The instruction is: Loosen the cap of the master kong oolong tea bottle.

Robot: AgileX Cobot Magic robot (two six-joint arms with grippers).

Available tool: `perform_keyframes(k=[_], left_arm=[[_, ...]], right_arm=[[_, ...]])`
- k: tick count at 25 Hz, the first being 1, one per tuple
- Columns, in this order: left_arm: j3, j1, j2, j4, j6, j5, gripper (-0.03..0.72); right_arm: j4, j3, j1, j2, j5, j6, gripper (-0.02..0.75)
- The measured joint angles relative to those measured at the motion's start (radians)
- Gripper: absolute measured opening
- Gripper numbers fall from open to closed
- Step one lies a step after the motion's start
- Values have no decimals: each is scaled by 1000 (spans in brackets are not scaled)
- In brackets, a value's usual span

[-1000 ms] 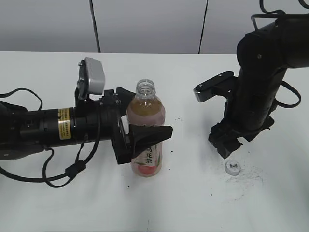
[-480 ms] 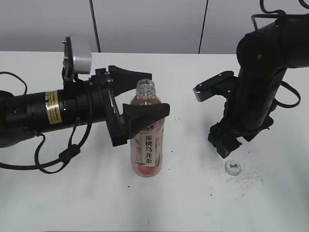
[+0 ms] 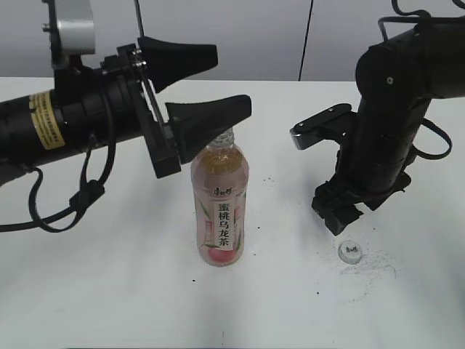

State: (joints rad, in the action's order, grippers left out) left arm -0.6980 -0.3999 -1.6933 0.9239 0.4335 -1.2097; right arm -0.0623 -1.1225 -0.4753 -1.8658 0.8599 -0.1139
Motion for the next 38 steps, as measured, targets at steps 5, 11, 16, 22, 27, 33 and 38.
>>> perform_keyframes(k=[5, 11, 16, 22, 27, 33, 38], left_arm=[[0, 0, 100, 0, 0, 104, 574], [1, 0, 236, -8, 1, 408, 574], [1, 0, 342, -86, 8, 769, 574], [1, -10, 511, -378, 10, 1154, 574], [2, -75, 689, -490, 11, 1399, 574], [2, -183, 963, -673, -49, 1781, 568], [2, -207, 1146, -802, -184, 2120, 564]], right_arm=[[-3, -3, 0, 0, 27, 1, 567], [-8, -3, 0, 0, 51, 1, 567], [-8, -3, 0, 1, 51, 1, 567], [-8, -3, 0, 61, 51, 1, 566], [8, -3, 0, 159, 89, 3, 559], [11, 26, 0, 333, 204, 5, 556], [12, 114, 0, 543, 270, 24, 556]])
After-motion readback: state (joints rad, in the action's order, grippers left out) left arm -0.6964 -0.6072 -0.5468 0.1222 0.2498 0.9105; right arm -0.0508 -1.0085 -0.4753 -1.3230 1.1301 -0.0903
